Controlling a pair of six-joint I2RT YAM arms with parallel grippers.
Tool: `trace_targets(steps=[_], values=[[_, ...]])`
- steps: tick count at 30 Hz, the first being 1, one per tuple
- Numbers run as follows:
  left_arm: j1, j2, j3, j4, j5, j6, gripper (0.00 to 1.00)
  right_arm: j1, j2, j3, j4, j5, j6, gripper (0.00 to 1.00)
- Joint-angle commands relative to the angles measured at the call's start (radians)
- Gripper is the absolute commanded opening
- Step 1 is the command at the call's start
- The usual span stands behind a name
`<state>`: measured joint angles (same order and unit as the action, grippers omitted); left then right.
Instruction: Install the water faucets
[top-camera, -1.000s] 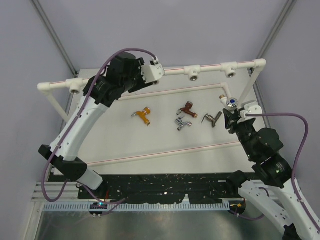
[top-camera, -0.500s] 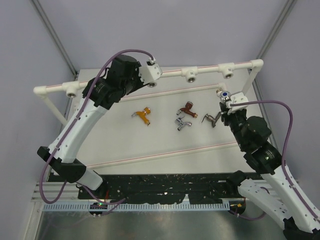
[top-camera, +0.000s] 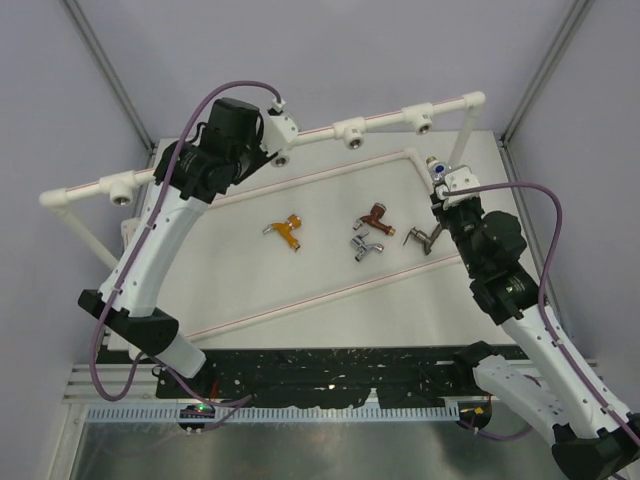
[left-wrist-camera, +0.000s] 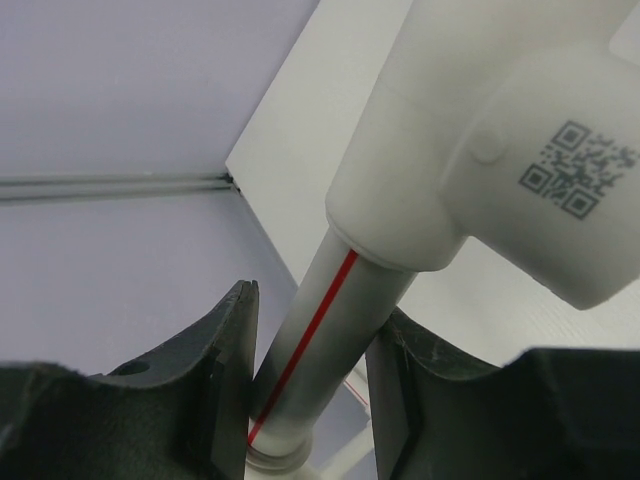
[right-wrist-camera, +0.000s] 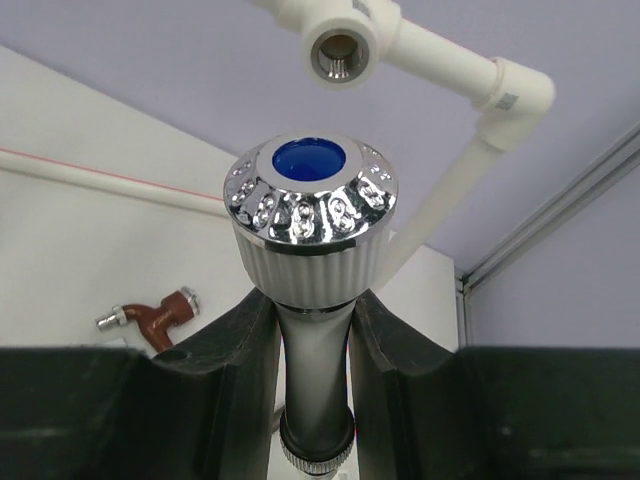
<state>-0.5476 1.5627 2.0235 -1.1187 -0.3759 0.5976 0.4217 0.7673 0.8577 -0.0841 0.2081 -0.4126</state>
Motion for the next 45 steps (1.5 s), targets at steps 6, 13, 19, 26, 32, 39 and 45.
trace_targets(steps=[6, 13, 19, 26, 32, 39, 45], values=[[0.052, 0.019, 0.023, -0.046, -0.132, -0.291, 0.23, -0.063, 0.009, -0.174, 0.544, -0.079, -0.12, 0.05], [0.052, -0.026, -0.098, 0.007, -0.092, -0.294, 0.26, -0.069, 0.058, -0.177, 0.638, -0.191, -0.221, 0.05], [0.052, -0.004, -0.094, 0.019, -0.052, -0.297, 0.26, -0.08, 0.13, -0.166, 0.713, -0.276, -0.343, 0.05], [0.054, 0.025, -0.075, 0.01, 0.009, -0.279, 0.26, -0.086, 0.205, -0.16, 0.86, -0.256, -0.396, 0.05], [0.069, 0.065, 0.012, -0.059, 0.066, -0.277, 0.26, -0.132, 0.24, -0.161, 0.935, -0.271, -0.387, 0.05], [0.08, 0.083, 0.08, -0.108, 0.152, -0.286, 0.26, -0.199, 0.294, -0.129, 0.945, -0.383, -0.269, 0.05], [0.08, 0.1, 0.112, -0.136, 0.175, -0.292, 0.26, -0.212, 0.314, -0.1, 0.937, -0.432, -0.253, 0.05]])
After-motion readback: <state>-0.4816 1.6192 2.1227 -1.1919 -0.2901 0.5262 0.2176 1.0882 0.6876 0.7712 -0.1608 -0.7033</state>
